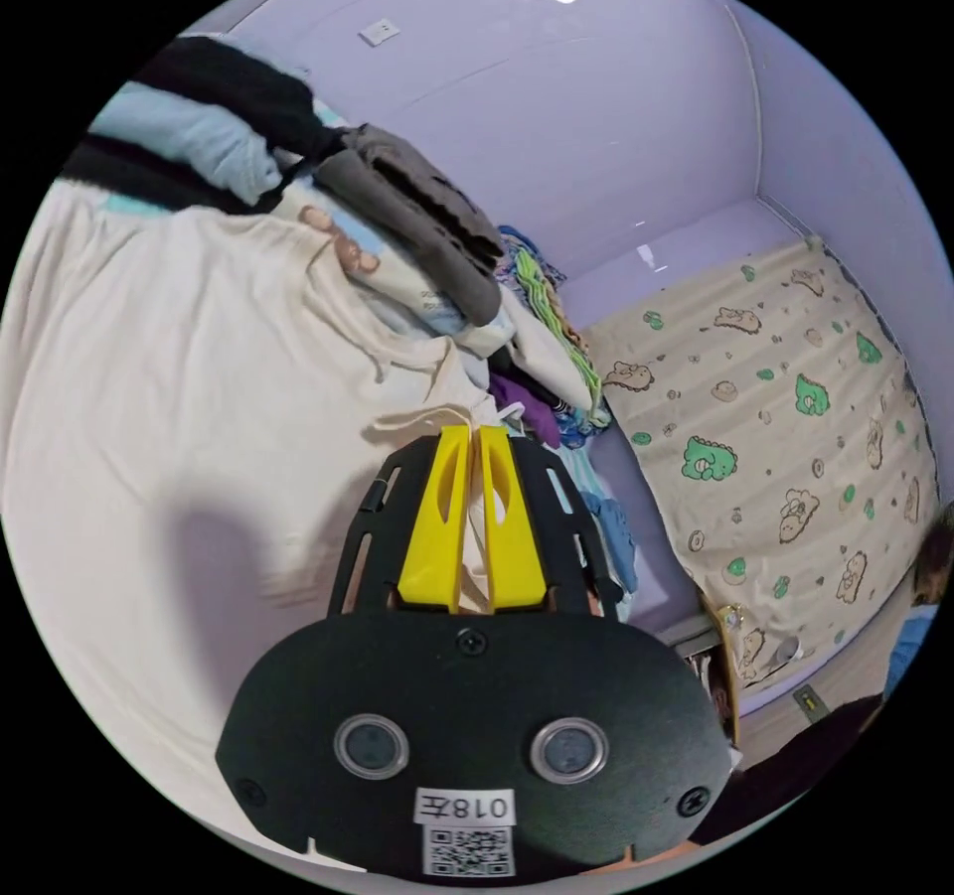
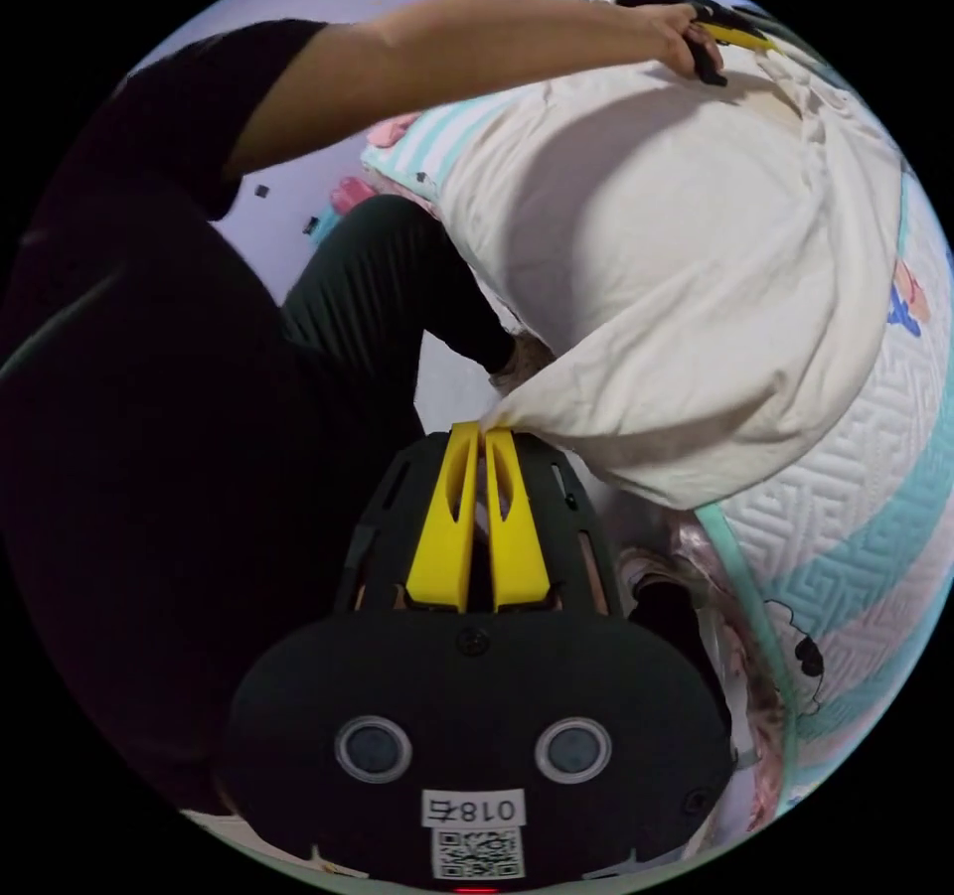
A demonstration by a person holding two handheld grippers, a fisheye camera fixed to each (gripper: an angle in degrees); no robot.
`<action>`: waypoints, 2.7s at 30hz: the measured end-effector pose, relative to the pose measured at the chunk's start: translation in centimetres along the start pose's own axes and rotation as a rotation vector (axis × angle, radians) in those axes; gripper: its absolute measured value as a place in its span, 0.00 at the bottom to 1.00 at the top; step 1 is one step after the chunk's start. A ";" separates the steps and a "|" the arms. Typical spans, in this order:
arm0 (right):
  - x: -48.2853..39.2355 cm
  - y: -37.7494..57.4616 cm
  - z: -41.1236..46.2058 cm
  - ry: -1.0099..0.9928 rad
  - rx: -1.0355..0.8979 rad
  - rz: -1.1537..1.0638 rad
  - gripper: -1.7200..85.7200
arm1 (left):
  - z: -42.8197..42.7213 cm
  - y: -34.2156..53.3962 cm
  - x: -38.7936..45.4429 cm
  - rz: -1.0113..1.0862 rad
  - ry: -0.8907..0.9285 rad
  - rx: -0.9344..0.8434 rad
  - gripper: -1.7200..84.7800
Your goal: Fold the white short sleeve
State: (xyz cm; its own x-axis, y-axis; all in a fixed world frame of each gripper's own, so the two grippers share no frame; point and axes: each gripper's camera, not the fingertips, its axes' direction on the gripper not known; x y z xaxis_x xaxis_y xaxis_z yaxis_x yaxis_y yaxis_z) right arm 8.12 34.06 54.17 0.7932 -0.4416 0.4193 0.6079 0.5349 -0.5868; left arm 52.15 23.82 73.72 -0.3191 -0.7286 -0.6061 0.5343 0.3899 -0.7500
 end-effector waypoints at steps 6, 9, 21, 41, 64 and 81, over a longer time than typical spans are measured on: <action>0.6 -0.3 -0.4 -0.094 0.068 -0.064 0.04 | -1.7 0.0 -1.0 -0.059 -0.074 -0.044 0.04; 1.1 -1.9 2.3 -0.136 -0.042 -0.089 0.08 | -3.6 1.1 -2.3 -0.154 -0.082 -0.039 0.11; 3.1 2.1 -1.4 0.090 -0.030 0.153 0.11 | -18.1 14.1 12.7 0.256 -0.009 -0.075 0.09; 7.8 0.4 -0.1 0.204 -0.021 0.419 0.03 | -25.9 33.2 28.6 0.405 -0.237 -0.240 0.07; -0.9 -6.0 -15.5 0.562 0.452 0.290 0.08 | -21.3 25.1 26.4 0.438 -0.141 -0.149 0.08; 25.1 -36.6 -23.3 0.827 0.282 0.461 0.08 | -2.7 7.2 14.8 0.507 -0.235 -0.214 0.08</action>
State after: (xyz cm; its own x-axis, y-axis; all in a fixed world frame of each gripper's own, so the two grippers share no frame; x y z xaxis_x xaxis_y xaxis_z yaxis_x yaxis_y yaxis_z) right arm 4.96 -13.36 70.04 0.7458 -0.4537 -0.4878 0.3168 0.8857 -0.3394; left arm 49.14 17.39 58.63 0.1290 -0.5178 -0.8457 0.3975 0.8083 -0.4343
